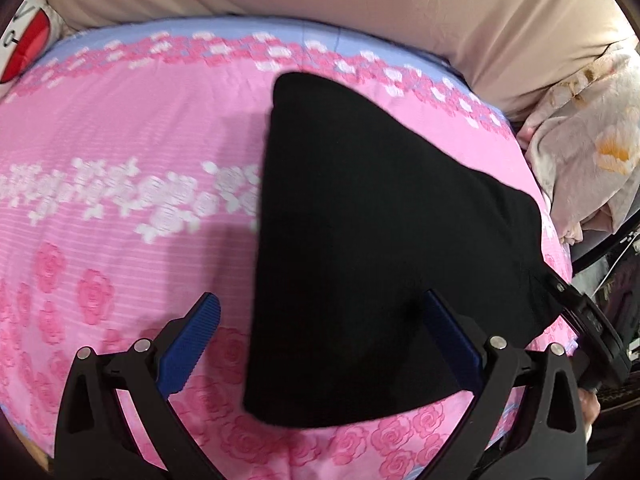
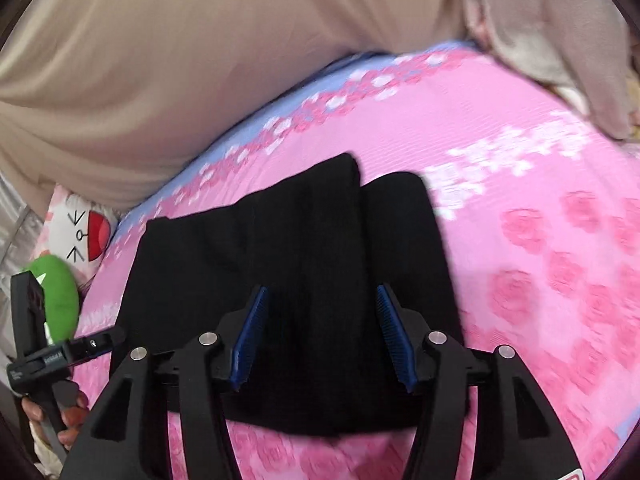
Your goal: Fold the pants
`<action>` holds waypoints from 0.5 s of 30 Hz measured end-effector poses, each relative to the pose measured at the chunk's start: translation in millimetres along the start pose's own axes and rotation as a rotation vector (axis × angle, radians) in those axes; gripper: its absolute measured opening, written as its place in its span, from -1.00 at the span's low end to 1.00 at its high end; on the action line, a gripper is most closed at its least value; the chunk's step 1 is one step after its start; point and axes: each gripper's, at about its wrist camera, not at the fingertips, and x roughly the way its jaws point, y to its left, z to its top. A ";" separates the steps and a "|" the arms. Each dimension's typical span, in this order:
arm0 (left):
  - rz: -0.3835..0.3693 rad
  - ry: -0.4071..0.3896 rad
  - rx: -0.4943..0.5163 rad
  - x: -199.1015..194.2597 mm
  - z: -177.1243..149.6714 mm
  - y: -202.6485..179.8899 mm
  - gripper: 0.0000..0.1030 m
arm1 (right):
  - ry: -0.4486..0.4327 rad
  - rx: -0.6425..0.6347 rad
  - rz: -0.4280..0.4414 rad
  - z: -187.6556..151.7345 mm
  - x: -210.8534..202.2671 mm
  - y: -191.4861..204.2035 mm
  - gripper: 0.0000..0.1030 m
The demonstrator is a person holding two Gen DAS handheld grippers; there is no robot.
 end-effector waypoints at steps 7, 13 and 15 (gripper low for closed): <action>-0.027 0.011 -0.027 4.7 5.8 -0.7 0.91 | -0.105 -0.062 0.034 25.4 -26.0 21.6 -0.78; -0.047 0.014 -0.009 13.1 6.2 -3.9 0.91 | -0.016 -0.050 -0.135 12.2 -17.8 -17.9 -0.45; -0.050 0.049 -0.027 27.5 4.7 -4.7 0.91 | -0.043 0.022 -0.099 2.6 -17.8 -29.3 -0.37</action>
